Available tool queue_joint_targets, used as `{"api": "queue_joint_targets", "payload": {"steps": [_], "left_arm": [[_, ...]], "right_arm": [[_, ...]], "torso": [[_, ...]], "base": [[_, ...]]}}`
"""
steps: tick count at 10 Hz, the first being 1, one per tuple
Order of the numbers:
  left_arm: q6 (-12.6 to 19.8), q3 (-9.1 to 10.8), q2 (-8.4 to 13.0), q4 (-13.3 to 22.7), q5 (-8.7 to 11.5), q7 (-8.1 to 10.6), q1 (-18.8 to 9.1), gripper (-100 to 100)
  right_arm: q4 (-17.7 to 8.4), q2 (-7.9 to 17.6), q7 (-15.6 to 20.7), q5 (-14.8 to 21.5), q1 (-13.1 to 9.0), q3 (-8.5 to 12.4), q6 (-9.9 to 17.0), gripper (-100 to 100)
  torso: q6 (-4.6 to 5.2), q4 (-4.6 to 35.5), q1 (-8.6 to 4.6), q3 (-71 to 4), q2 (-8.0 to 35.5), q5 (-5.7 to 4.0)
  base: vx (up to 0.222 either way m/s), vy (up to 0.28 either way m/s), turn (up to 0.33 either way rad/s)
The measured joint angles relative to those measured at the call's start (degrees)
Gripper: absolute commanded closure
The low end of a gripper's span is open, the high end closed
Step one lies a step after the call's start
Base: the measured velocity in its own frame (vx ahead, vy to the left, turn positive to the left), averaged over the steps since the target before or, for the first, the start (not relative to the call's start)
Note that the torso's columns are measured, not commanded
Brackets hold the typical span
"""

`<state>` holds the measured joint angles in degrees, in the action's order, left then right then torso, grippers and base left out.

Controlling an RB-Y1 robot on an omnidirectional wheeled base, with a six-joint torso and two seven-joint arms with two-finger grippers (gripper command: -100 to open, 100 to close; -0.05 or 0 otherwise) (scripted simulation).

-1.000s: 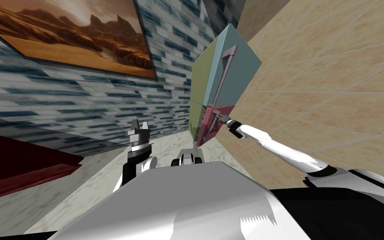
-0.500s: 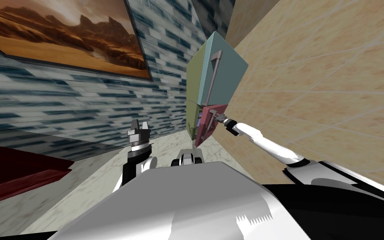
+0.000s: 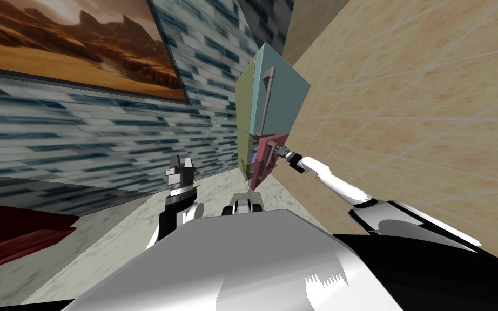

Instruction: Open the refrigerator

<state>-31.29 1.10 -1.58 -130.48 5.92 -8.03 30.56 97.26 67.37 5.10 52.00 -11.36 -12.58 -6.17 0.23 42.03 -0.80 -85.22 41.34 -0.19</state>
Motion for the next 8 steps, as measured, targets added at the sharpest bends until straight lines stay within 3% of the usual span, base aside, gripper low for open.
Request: {"api": "queue_joint_targets", "payload": {"steps": [1, 2, 7, 8], "left_arm": [[0.00, 0.00, 0.00, 0.01, 0.00, 0.00, -0.01, 0], [0.00, 0.00, 0.00, 0.01, 0.00, 0.00, -0.01, 0], [0.00, 0.01, 0.01, 0.01, 0.00, 0.00, 0.00, 0], [0.00, 0.00, 0.00, 0.01, 0.00, 0.00, 0.00, 0]], "right_arm": [[-1.57, -1.64, 0.88, 0.22, -1.78, -0.23, -2.44, 100], [-2.10, -1.71, 0.90, 0.26, -3.04, -0.92, -3.23, 100], [-8.50, -7.65, 3.97, 0.93, -11.33, -3.70, -11.25, 100], [-8.28, -7.33, 3.90, 0.93, -12.32, -3.78, -11.55, 100]], "torso": [[0.01, 0.03, -0.20, 0.08, 0.11, -0.11], [-0.06, 0.10, 0.05, 0.06, 0.08, 0.00], [-0.20, 0.06, 0.44, 0.26, 0.37, 0.06], [-0.26, 0.18, 0.93, 0.49, 0.70, 0.22]], "base": [[-0.051, -0.054, -0.002], [-0.073, -0.133, -0.196], [-0.050, -0.118, -0.080], [-0.070, -0.108, -0.131]]}}
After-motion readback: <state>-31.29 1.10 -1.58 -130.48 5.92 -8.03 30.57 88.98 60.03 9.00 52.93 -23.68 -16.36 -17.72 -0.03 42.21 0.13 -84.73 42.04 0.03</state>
